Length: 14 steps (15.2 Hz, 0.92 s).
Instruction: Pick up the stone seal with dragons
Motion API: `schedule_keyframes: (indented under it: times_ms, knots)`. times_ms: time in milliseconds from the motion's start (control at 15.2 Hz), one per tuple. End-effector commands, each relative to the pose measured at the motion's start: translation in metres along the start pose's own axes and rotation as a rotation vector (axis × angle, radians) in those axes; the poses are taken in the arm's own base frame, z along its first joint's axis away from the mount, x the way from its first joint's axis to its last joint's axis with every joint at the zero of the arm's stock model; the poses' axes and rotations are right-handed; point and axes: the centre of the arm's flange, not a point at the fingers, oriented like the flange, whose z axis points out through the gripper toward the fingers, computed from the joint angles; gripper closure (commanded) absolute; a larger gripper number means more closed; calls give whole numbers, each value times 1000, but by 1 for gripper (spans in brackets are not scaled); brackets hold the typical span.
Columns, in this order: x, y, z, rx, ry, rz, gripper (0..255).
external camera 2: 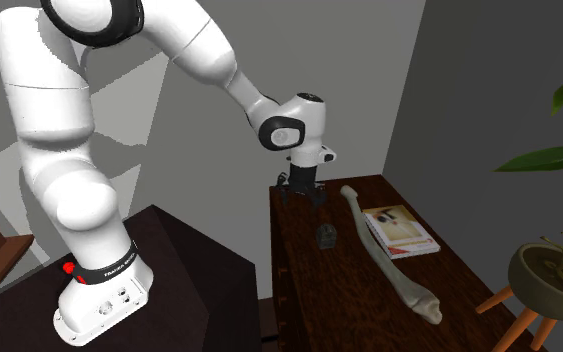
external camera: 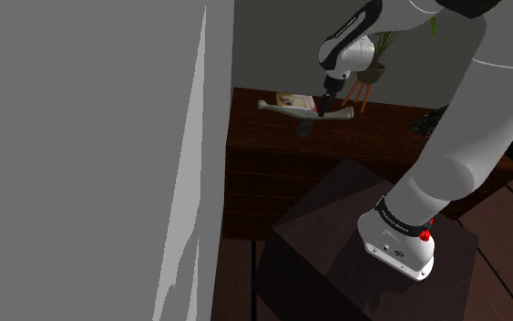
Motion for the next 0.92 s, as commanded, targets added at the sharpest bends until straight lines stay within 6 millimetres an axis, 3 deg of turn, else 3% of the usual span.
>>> schedule_keyframes:
  times_ms: [0,528,858]
  knots:
    - [11,18,19,2,13,-10,0]
    - [52,91,79,7,59,-47,0]
    - [54,95,102,7,61,-49,0]
